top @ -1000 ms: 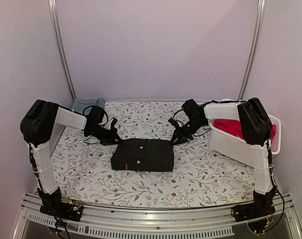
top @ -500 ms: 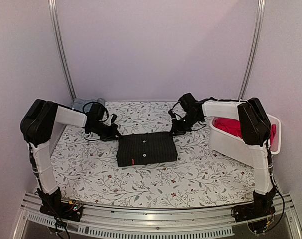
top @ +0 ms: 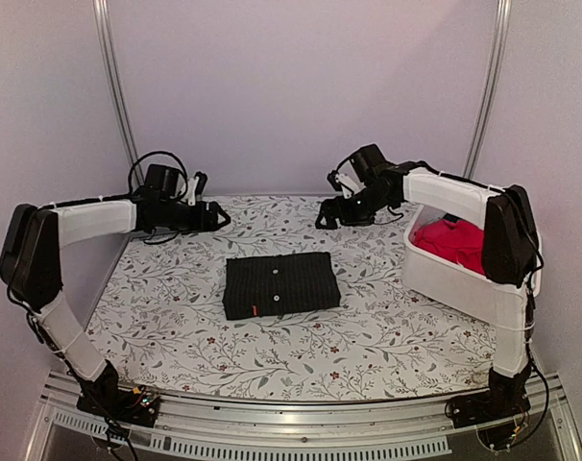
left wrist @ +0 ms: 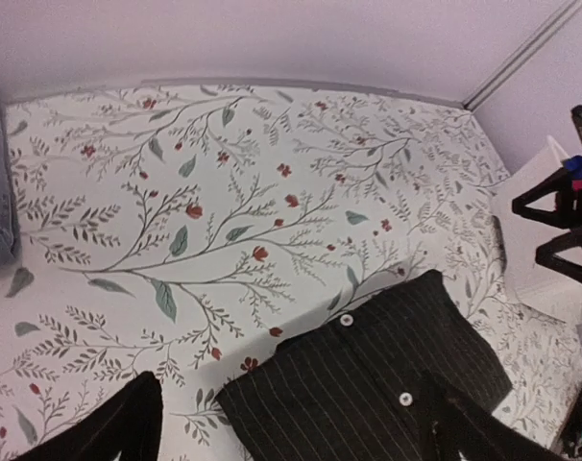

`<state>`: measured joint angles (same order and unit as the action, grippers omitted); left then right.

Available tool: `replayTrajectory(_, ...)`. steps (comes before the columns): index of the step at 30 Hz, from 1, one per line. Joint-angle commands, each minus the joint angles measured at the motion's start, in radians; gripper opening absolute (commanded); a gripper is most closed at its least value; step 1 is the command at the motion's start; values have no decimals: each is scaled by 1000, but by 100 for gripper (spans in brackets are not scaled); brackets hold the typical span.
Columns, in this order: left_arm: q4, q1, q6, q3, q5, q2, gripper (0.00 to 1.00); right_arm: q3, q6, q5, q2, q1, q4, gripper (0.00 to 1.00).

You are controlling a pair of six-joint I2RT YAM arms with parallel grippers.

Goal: Fold and stack the mixed laundry pile
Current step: Adjust the square-folded shirt at the center of the board.

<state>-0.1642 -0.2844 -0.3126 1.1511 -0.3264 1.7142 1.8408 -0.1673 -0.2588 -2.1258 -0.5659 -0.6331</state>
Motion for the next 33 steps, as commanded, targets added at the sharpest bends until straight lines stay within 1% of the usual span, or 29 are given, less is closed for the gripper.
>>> replayTrajectory(1, 139, 7, 3, -32, -83, -228, 99, 25, 31, -4, 206, 16, 62, 99)
replayTrajectory(3, 248, 8, -75, -83, -104, -307, 100, -15, 33, -49, 256, 27, 127, 99)
replayTrajectory(5, 300, 9, -166, -137, -87, -364, 100, -56, 5, -68, 293, 35, 182, 99)
replayTrajectory(6, 339, 11, -184, -164, -127, -380, 99, -65, -12, -122, 301, 42, 194, 99)
replayTrajectory(7, 362, 7, -184, -175, -182, -383, 100, -68, -17, -206, 305, 51, 200, 99)
replayTrajectory(9, 310, -28, -202, -171, -212, -363, 100, -91, -61, -431, 299, 63, 235, 99)
replayTrajectory(10, 288, -57, -214, -179, -220, -354, 100, -128, -90, -528, 293, 59, 285, 99)
replayTrajectory(11, 287, -87, -229, -197, -226, -349, 100, -184, -170, -601, 294, 50, 352, 99)
replayTrajectory(12, 294, -123, -251, -218, -229, -339, 100, -239, -222, -645, 300, 34, 413, 99)
replayTrajectory(13, 324, -153, -280, -246, -240, -330, 100, -290, -282, -665, 303, 14, 458, 99)
replayTrajectory(15, 411, -202, -369, -317, -283, -307, 100, -331, -327, -655, 298, -49, 458, 99)
replayTrajectory(17, 482, -250, -439, -354, -302, -277, 100, -331, -314, -655, 259, -97, 415, 99)
replayTrajectory(20, 520, -311, -506, -370, -315, -215, 100, -331, -300, -688, 174, -143, 369, 99)
replayTrajectory(23, 657, -330, -600, -410, -369, -144, 100, -355, -290, -705, 122, -149, 373, 99)
replayTrajectory(26, 728, -342, -652, -412, -401, -59, 100, -369, -313, -754, 70, -149, 398, 99)
replayTrajectory(31, 768, -314, -682, -432, -365, 31, 100, -378, -321, -742, -20, -140, 412, 99)
replayTrajectory(33, 741, -291, -675, -438, -347, 65, 100, -399, -314, -719, -58, -116, 409, 99)
